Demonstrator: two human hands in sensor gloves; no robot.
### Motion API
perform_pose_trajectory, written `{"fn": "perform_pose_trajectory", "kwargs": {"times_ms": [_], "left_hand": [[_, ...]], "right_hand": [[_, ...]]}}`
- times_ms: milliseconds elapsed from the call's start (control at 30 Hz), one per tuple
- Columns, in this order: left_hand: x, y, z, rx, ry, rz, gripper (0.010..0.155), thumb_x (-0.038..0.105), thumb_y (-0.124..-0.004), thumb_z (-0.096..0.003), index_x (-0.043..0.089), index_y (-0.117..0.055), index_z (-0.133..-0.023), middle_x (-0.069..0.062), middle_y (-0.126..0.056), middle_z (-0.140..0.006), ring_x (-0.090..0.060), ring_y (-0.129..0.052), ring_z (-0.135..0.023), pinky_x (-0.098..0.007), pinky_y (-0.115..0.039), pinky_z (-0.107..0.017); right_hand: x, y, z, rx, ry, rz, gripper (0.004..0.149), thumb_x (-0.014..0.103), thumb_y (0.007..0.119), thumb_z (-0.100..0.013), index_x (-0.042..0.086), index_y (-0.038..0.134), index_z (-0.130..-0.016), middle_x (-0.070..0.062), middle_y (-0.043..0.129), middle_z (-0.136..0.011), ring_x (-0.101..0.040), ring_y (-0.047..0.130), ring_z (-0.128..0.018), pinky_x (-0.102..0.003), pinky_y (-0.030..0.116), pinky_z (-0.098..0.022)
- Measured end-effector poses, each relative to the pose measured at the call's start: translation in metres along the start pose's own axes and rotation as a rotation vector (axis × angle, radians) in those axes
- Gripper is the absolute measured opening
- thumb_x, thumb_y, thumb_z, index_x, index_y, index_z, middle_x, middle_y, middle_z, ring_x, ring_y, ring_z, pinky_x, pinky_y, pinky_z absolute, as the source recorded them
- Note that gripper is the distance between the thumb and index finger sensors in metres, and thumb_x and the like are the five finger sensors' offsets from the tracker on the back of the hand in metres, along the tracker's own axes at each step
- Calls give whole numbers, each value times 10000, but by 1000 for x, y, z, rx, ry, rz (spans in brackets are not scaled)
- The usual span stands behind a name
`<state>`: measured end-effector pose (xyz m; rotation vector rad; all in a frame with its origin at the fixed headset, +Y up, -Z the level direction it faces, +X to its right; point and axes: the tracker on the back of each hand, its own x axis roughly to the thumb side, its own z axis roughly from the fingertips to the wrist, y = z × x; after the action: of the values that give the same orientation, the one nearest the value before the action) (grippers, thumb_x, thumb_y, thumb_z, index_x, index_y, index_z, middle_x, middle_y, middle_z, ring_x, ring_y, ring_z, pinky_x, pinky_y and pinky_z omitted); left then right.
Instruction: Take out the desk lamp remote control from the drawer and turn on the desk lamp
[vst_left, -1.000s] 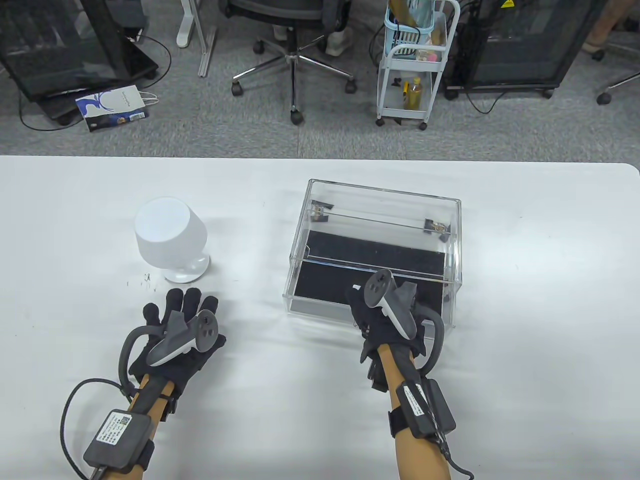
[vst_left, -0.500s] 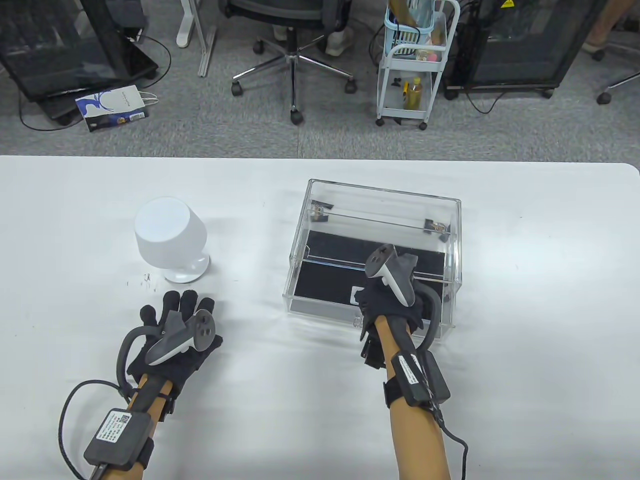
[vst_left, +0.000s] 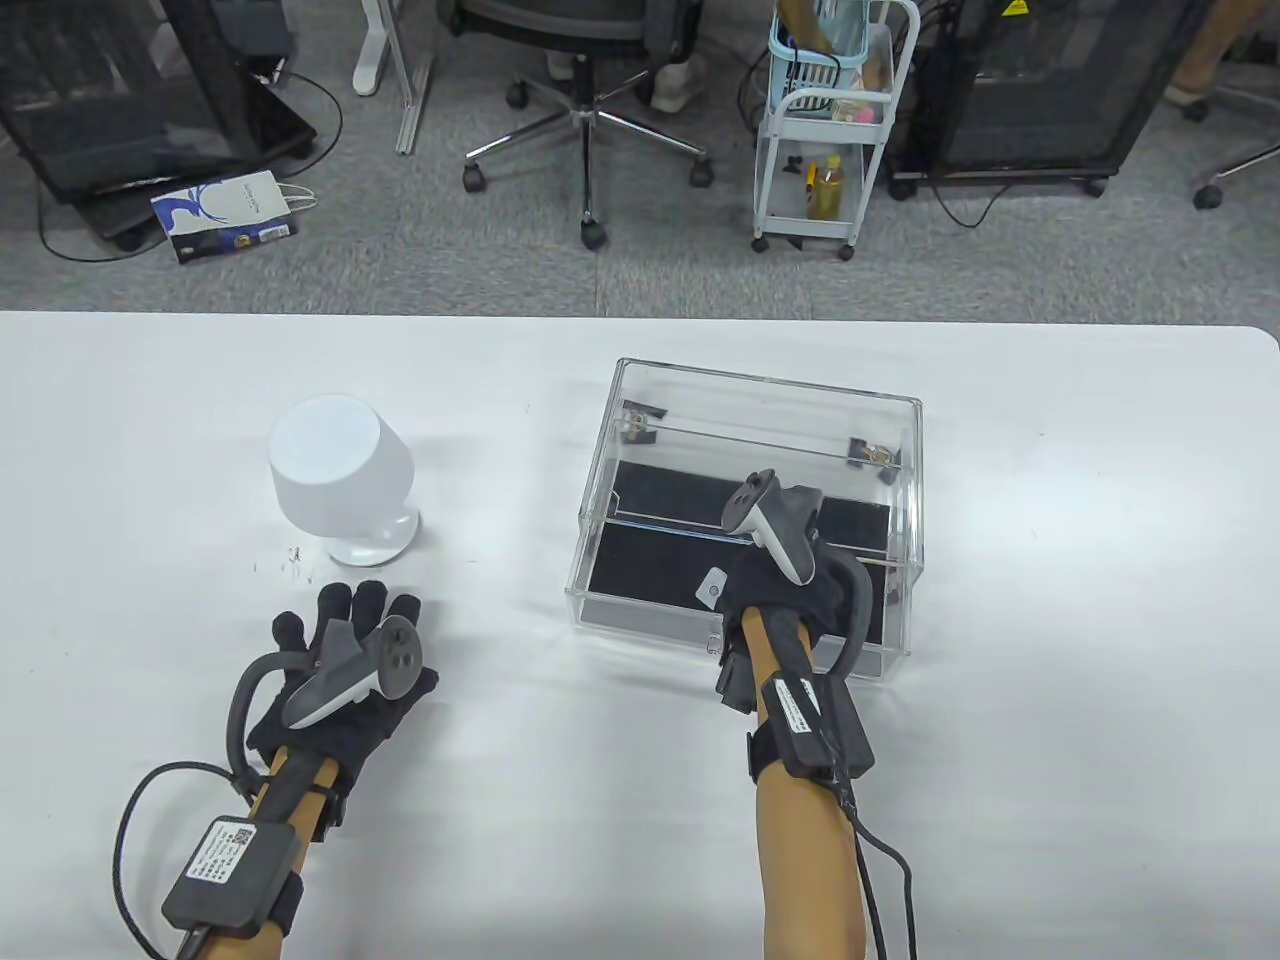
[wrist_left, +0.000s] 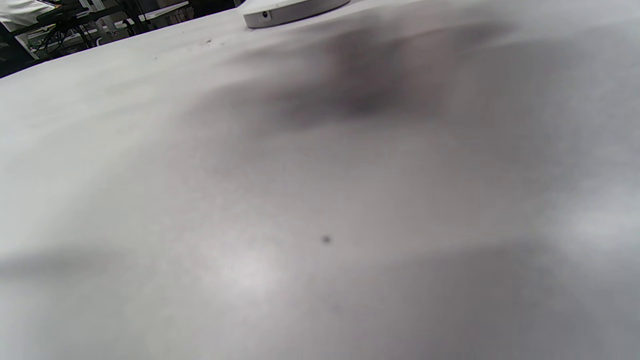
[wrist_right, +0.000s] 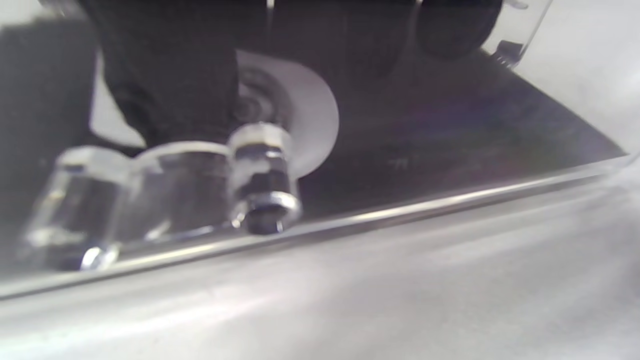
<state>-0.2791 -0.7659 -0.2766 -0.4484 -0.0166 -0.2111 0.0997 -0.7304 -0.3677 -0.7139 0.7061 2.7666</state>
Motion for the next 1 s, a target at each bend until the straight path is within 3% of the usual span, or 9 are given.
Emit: {"fn": "perform_pose_trajectory", "kwargs": {"times_ms": [300,500,633,700,767,867,900,933,1000], "left_hand": [[0,2,1,5,-13,24,749,726,-368,-402,482,-33,-1026,78,2,-1199,-285,-10,-1162,-686,-151,-747],[-4,1,2,-3,-14,51,750,726,-367,-403,480,-33,-1028,77,2,-1199,-286,-11,-1162,-686,-154,-747],[-1,7,5,19,-49,101,750,727,-364,-404,479,-29,-1027,76,6,-1198,-287,-9,-1160,-685,-154,-746],[-1,9,7,34,-69,139,752,726,-367,-404,477,-28,-1028,74,7,-1197,-289,-6,-1158,-684,-154,-744],[0,9,9,42,-79,147,752,727,-366,-405,476,-28,-1028,73,8,-1196,-289,-3,-1156,-685,-152,-741],[2,10,12,68,-79,134,752,728,-365,-405,475,-30,-1029,73,12,-1194,-289,3,-1152,-684,-146,-739],[2,11,12,77,-77,139,752,728,-365,-405,476,-30,-1029,73,15,-1193,-287,9,-1149,-684,-145,-738],[2,13,13,89,-72,143,752,727,-365,-405,474,-31,-1029,73,16,-1192,-286,11,-1148,-683,-142,-738],[4,14,16,116,-72,143,752,727,-366,-406,472,-33,-1030,71,15,-1191,-288,12,-1146,-683,-142,-737]], "right_hand": [[-10,-29,35,-110,-191,-148,540,376,1012,-346,343,816,-848,0,964,-886,-330,910,-917,-567,691,-712],[-17,-32,68,-185,-454,-282,615,345,829,-477,413,536,-1013,-63,645,-1017,-355,840,-916,-495,748,-666],[-25,-19,79,-405,-527,-241,565,382,767,-489,438,524,-996,-64,491,-1094,-233,914,-747,-275,857,-462],[-28,-14,77,-371,-559,-207,556,428,735,-495,486,476,-983,-31,581,-1101,-201,925,-681,-252,850,-417],[-34,-11,76,-389,-569,-262,557,449,749,-477,496,483,-965,-5,740,-992,-191,938,-625,-261,855,-404],[-39,-10,74,-385,-571,-307,595,486,772,-457,458,486,-978,-13,771,-932,-177,938,-568,-251,849,-377],[-41,-9,74,-405,-558,-288,694,618,803,-400,426,499,-993,-8,787,-911,-174,941,-545,-252,846,-358],[-42,-9,73,-433,-539,-256,746,674,823,-353,399,550,-990,-3,818,-879,-160,954,-506,-241,851,-325],[-45,-8,74,-507,-506,-210,609,679,829,-329,404,740,-865,32,909,-760,-126,977,-380,-217,848,-232]]}}
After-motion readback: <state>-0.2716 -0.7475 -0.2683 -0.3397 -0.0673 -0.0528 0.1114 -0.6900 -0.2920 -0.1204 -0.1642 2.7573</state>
